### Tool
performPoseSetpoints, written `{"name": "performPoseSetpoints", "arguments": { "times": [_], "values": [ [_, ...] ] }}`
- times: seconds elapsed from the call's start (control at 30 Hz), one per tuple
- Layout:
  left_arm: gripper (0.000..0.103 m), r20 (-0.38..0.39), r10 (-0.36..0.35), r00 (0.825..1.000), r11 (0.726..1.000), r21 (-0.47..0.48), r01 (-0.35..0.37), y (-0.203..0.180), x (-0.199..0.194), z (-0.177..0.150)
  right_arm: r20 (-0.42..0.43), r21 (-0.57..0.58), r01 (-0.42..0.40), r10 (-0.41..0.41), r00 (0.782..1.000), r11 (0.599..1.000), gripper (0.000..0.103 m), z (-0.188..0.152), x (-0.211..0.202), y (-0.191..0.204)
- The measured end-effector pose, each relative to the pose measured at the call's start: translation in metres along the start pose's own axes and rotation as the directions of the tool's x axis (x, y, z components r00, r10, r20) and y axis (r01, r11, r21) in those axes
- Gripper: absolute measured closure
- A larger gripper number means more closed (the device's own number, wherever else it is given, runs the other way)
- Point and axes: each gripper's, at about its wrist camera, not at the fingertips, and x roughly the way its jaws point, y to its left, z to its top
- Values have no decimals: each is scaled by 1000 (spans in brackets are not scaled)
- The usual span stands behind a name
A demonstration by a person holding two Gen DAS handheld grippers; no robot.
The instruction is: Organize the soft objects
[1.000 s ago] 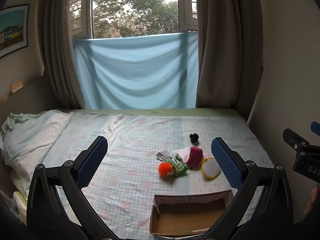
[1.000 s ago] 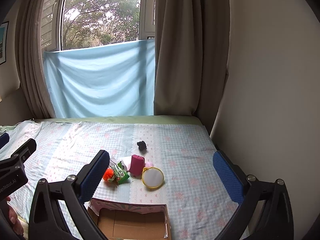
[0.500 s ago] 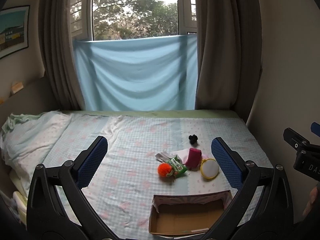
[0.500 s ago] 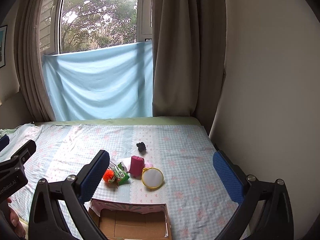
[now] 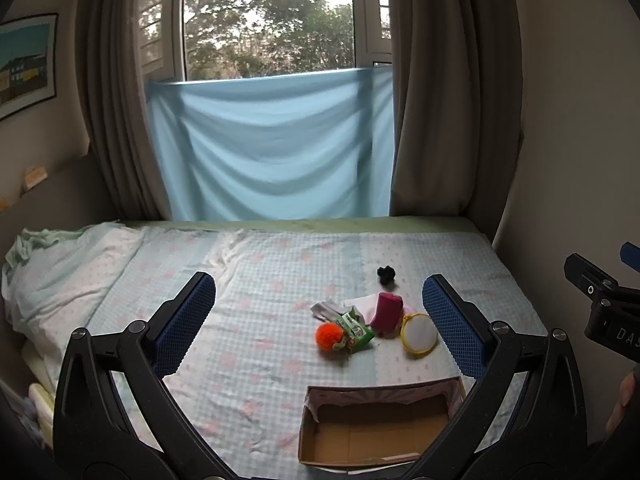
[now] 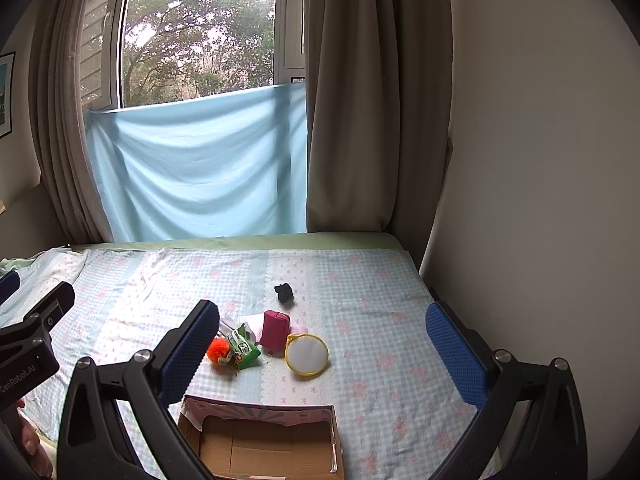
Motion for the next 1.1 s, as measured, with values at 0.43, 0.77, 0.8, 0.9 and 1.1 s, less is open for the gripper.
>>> {"name": "performPoseSetpoints", "arguments": {
  "times": [0.43,0.77,0.8,0.9,1.1],
  "values": [
    [0,-11,-11,1000,1000,4,11,-2,2,0,-6,9,1,-1,1000,1000,0,3,-5,-1],
    [0,-18,-16,1000,1000,1,16,-4,6,2,-14,11,5,-5,1000,1000,0,4,-2,0],
    [0,-18,-16,1000,1000,0,16,-3,6,2,-13,10,4,-4,1000,1000,0,4,-1,1],
    [0,-21,-13,1000,1000,-2,13,-2,8,2,-13,10,2,-2,1000,1000,0,4,0,0],
    [0,-28,-10,1000,1000,-5,10,-1,13,2,-16,8,-3,3,1000,1000,0,5,4,3]
  ]
}}
